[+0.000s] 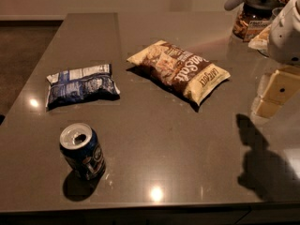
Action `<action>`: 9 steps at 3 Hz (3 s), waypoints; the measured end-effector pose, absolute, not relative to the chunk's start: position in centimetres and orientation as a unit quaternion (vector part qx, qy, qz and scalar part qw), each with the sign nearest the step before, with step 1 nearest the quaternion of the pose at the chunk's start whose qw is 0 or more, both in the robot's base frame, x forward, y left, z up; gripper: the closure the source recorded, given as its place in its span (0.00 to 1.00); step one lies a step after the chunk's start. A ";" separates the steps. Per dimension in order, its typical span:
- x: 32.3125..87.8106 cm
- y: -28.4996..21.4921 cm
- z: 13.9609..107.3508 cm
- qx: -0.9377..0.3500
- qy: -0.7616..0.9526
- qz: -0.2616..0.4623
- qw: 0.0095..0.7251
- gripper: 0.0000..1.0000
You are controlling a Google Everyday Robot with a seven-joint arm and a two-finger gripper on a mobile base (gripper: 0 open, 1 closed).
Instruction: Move brown chip bag near blue chip bag
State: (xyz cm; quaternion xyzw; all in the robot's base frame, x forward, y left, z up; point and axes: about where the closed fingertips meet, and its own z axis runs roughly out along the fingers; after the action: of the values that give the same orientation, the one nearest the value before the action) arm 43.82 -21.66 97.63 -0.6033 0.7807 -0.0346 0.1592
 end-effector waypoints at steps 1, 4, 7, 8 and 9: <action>43.8 -21.7 97.6 -0.603 0.781 -0.035 0.159 0.00; 50.6 -19.9 93.2 -0.548 0.820 0.041 0.163 0.00; 57.6 -17.1 89.5 -0.453 0.869 0.055 0.191 0.00; 59.0 -16.1 88.6 -0.441 0.875 0.054 0.190 0.00; 60.0 -15.5 87.7 -0.430 0.882 0.049 0.187 0.15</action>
Offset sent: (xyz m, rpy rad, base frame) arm 0.0383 0.0018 -0.0309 0.0718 0.1071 -0.0494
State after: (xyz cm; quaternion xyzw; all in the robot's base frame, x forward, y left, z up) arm 60.00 -15.54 87.75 -0.4299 0.8819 0.0486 0.1874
